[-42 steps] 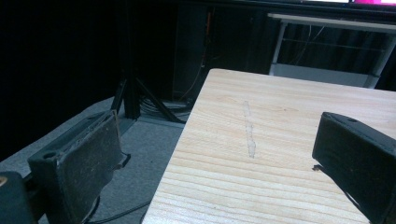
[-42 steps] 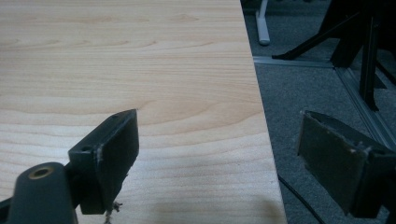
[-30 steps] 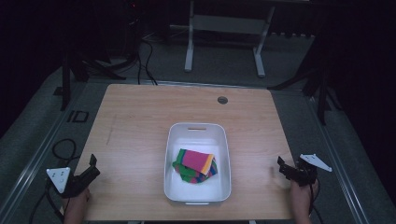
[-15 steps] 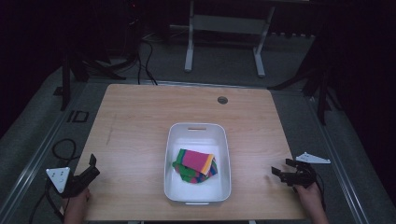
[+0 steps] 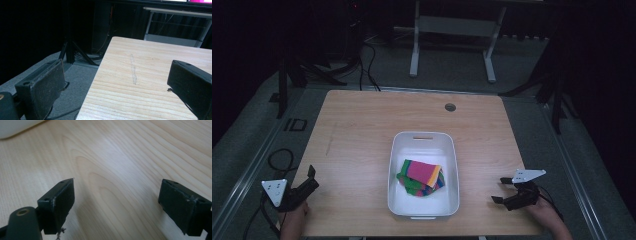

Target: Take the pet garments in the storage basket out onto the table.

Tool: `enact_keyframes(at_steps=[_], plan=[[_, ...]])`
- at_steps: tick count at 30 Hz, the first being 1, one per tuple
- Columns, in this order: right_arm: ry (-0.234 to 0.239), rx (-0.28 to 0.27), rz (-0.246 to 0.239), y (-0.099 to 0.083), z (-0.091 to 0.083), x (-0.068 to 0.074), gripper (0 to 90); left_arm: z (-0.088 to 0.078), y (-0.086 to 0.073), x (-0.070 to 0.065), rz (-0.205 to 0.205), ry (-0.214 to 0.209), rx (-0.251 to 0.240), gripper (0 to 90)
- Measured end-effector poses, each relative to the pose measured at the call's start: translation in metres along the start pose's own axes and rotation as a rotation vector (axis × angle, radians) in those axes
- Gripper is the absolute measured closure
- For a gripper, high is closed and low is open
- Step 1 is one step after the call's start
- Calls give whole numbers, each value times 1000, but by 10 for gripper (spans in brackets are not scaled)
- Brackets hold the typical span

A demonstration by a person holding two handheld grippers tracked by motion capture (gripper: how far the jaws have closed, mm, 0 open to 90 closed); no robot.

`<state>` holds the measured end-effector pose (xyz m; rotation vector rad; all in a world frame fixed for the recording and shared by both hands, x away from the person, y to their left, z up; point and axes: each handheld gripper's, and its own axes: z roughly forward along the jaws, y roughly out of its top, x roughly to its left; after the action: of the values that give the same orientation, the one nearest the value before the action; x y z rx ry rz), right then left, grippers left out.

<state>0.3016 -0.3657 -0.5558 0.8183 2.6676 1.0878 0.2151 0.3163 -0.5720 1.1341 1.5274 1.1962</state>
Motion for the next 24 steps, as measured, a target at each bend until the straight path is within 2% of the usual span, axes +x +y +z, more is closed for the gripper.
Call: enact_keyframes(at_steps=[4,8,11,15,18,24], plan=[[33,24,-43,10,7,8,134,0,0,0,0,-1,1,19],[66,49,-51,20,12,13,137,0,0,0,1,-1,-1,19],[66,56,-57,26,12,16,143,0,0,0,1,-2,-2,18],[111,66,-79,39,12,24,141,0,0,0,0,-3,-1,18],[146,44,-101,52,9,32,138,0,0,0,1,-3,-1,19],[176,25,-136,78,2,43,140,0,0,0,1,-5,0,19]])
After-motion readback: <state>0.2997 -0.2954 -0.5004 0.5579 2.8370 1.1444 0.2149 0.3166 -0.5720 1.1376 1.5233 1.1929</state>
